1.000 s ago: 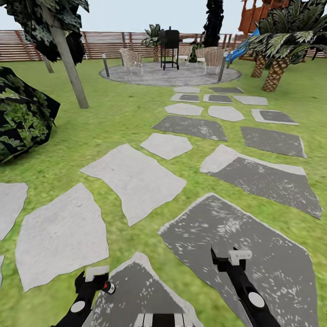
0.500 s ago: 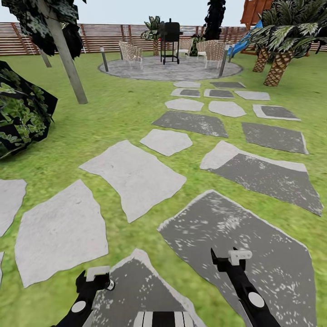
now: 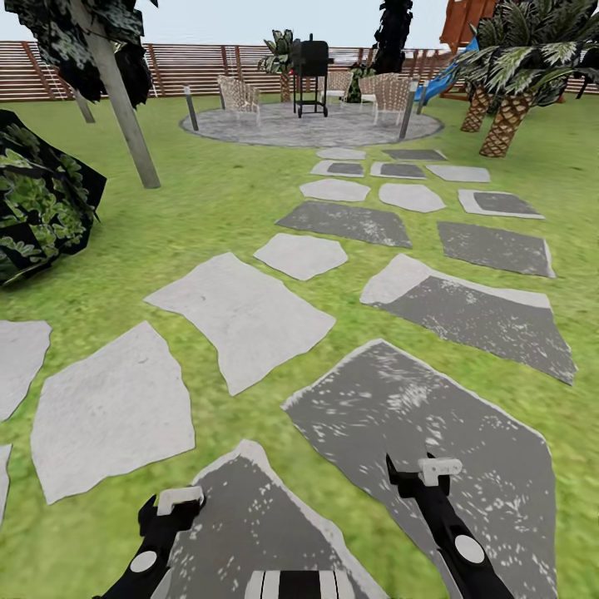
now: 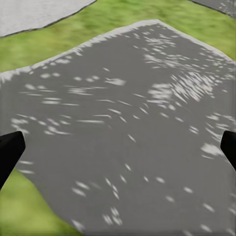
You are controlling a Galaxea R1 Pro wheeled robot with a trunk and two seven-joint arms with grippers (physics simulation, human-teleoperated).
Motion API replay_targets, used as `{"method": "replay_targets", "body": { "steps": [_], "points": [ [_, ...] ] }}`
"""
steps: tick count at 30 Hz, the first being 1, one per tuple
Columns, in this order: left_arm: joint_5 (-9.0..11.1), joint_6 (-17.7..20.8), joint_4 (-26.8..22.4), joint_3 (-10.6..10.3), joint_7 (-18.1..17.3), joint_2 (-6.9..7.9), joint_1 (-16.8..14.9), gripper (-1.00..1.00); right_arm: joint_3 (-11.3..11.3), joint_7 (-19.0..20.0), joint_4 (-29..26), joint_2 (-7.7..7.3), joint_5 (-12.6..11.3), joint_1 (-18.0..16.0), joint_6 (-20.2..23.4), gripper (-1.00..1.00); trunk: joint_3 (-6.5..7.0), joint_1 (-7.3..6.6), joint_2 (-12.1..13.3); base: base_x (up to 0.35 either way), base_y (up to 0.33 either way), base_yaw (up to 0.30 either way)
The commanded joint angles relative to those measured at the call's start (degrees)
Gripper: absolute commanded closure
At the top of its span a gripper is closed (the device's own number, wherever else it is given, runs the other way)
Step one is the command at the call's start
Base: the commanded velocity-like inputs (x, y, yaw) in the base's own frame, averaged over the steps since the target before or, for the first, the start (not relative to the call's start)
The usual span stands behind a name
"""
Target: In the garden, pick up the pesticide atomizer on the floor and spray pesticide onto both trees until each tree trunk is fully covered.
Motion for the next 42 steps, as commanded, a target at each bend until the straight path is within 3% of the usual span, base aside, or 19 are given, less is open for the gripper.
{"method": "replay_targets", "body": {
  "steps": [1, 7, 23, 29, 42],
  "points": [
    [0.1, -0.2, 0.0, -0.2, 0.2, 0.03, 0.0, -1.0, 0.0, 0.1, 0.0, -0.02, 0.0, 0.0, -0.2, -1.0, -0.04, -0.01, 0.0, -0.008, -0.001, 0.0],
    [0.1, -0.2, 0.0, -0.6, 0.2, 0.05, 0.0, -1.0, 0.0, 0.1, 0.0, -0.02, 0.0, 0.0, -0.2, -1.0, -0.05, -0.01, 0.0, -0.002, 0.0, 0.0],
    [0.0, -0.3, -0.5, -2.0, 0.1, 0.23, 0.0, -1.0, 0.0, 0.1, 0.2, 0.07, 0.0, 0.0, -0.2, -1.0, -4.85, 0.4, -0.2, 0.0, 0.0, 0.0],
    [-0.1, -4.5, -0.2, -2.0, 0.1, 0.23, 0.1, -1.0, 0.0, 0.1, 0.3, 0.07, 0.0, 0.0, -0.2, -1.0, -6.73, 0.55, -0.3, 0.0, 0.0, 0.0],
    [-0.2, -5.5, 0.0, -2.0, -1.8, 0.31, 0.1, -1.0, 0.0, 0.1, 0.3, 0.07, 0.1, 0.0, -0.2, -1.0, -7.01, 0.55, -0.3, 0.037, 0.006, 0.0]
  ]
}}
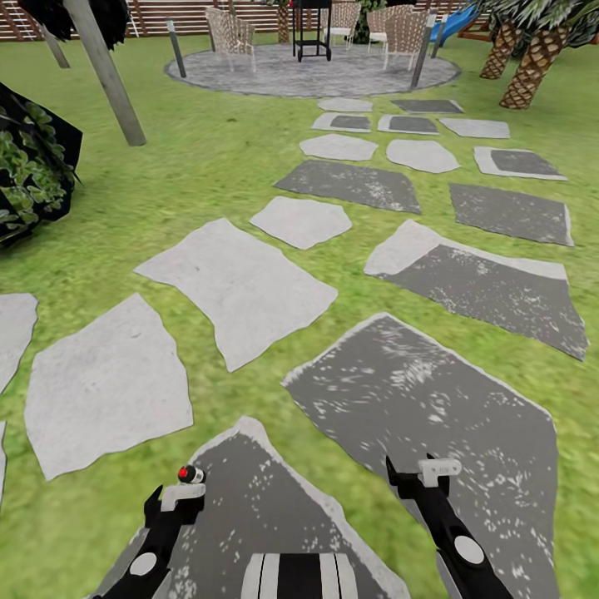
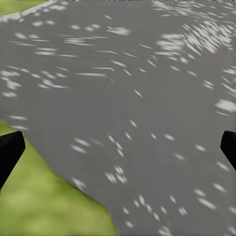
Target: In the garden, pick up the pesticide atomizer on the floor and spray pesticide onto both trees until each tree trunk is fully covered.
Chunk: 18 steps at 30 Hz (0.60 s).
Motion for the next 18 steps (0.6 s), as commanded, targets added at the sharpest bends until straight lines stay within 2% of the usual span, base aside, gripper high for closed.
{"method": "replay_targets", "body": {
  "steps": [1, 3, 10, 18],
  "points": [
    [0.1, -0.2, 0.0, -0.4, 0.4, 0.05, 0.0, -1.0, 0.0, 0.1, 0.0, -0.02, 0.0, 0.0, -0.2, -1.0, -0.03, -0.01, 0.0, 0.024, 0.005, -0.016],
    [0.1, -0.2, 0.0, -0.4, 0.4, 0.05, 0.0, -1.0, 0.0, 0.1, 0.0, -0.02, 0.0, 0.0, -0.2, -1.0, -0.03, -0.01, 0.0, 0.013, 0.003, -0.11],
    [0.2, -0.2, 0.0, -0.4, 0.4, 0.05, 0.0, -1.0, 0.0, 0.1, 0.0, -0.02, 0.0, 0.0, -0.2, -1.0, -0.03, -0.01, 0.0, 0.088, 0.173, -0.029],
    [0.2, -0.2, 0.0, -0.4, 0.3, -0.06, 0.0, -1.0, 0.0, 0.1, 0.0, -0.02, 0.0, 0.0, -0.2, -1.0, -0.03, -0.01, 0.0, 0.011, 0.021, -0.002]
  ]
}}
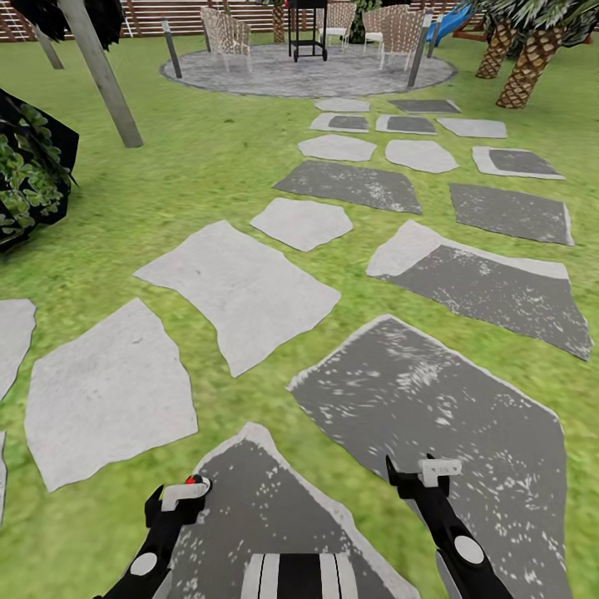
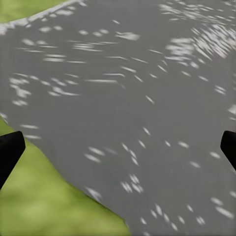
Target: In the garden, pick up the pesticide atomizer on the floor and spray pesticide onto both trees until each tree trunk is fully covered.
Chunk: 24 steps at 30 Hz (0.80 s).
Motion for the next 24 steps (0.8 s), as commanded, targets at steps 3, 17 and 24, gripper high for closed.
{"method": "replay_targets", "body": {
  "steps": [3, 17, 24],
  "points": [
    [0.1, -0.2, 0.0, -0.4, 0.4, -0.05, 0.0, -1.0, 0.0, 0.1, 0.0, -0.02, 0.0, 0.0, -0.2, -1.0, -0.02, -0.01, 0.0, 0.001, 0.001, -0.11],
    [0.1, -0.2, -0.1, -0.4, 0.4, -0.01, 0.0, -1.0, 0.0, 0.1, 0.0, -0.01, 0.0, 0.0, -0.1, -1.0, 0.04, -0.01, 0.0, 0.0, 0.0, -0.056],
    [0.1, -0.2, 0.0, -0.4, 0.4, -0.02, 0.0, -1.0, 0.0, 0.1, 0.1, -0.02, 0.0, 0.0, -0.2, -1.0, -1.07, 0.12, -0.1, 0.0, 0.0, 0.0]
  ]
}}
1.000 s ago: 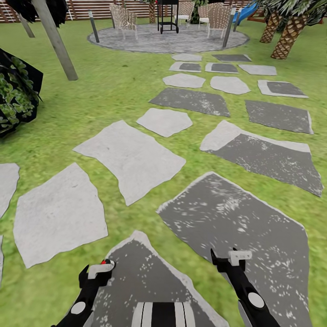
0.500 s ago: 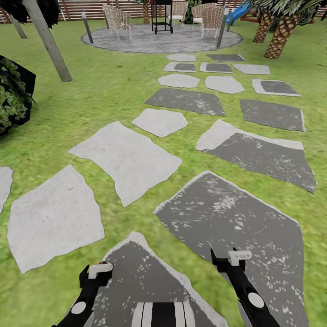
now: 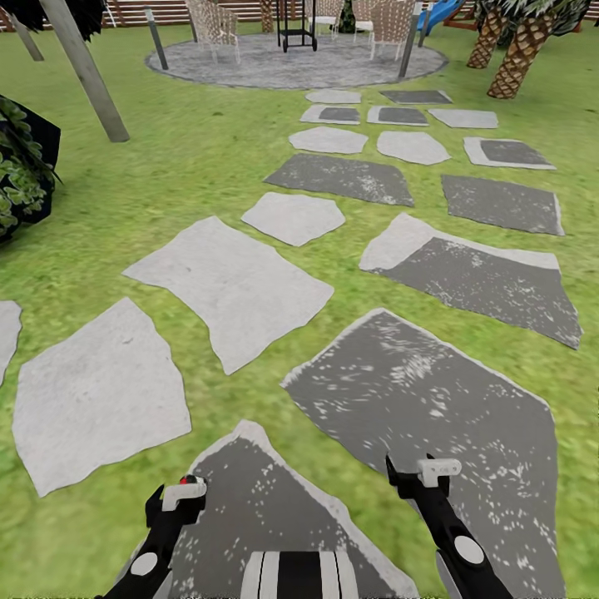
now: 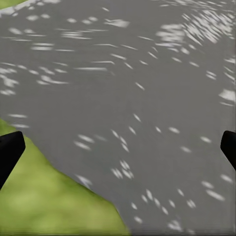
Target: In the garden, pick up the pesticide atomizer on the floor and spray pesticide onto both trees until each tree trunk is fully covered.
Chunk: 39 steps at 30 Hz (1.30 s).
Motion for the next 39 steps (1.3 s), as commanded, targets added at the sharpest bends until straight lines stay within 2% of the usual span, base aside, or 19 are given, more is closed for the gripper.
{"method": "replay_targets", "body": {
  "steps": [1, 15, 20, 35, 39],
  "points": [
    [0.1, -0.2, 0.1, -0.4, 0.4, 0.04, 0.0, -1.0, 0.0, 0.1, 0.0, -0.02, 0.0, 0.0, -0.2, -1.0, -0.04, -0.01, 0.0, 0.0, 0.0, 0.0],
    [0.1, -0.2, 0.0, -0.3, 0.4, 0.05, -0.1, -1.0, 0.0, 0.1, 0.0, -0.02, 0.0, 0.0, -0.2, -1.0, -0.04, -0.01, 0.0, 0.0, 0.0, -0.048],
    [0.1, -0.2, 0.0, -0.3, 0.4, 0.16, -0.1, -1.0, 0.0, 0.1, 0.0, -0.02, 0.0, 0.0, -0.2, -1.0, -1.15, 0.12, -0.1, 0.0, 0.0, -0.001],
    [0.1, -0.4, 0.0, -0.3, 0.3, 0.1, 0.0, -1.0, 0.0, 0.1, 0.1, -0.02, 0.0, 0.0, -0.2, -1.0, -1.81, 0.19, -0.1, 0.0, 0.0, 0.0],
    [-0.7, -0.3, -0.1, -0.3, 0.2, 0.0, 0.0, -1.0, 0.0, 0.1, 0.2, -0.02, 0.0, 0.0, -0.2, -1.0, -1.81, 0.19, -0.1, 0.022, 0.0, 0.0]
  ]
}}
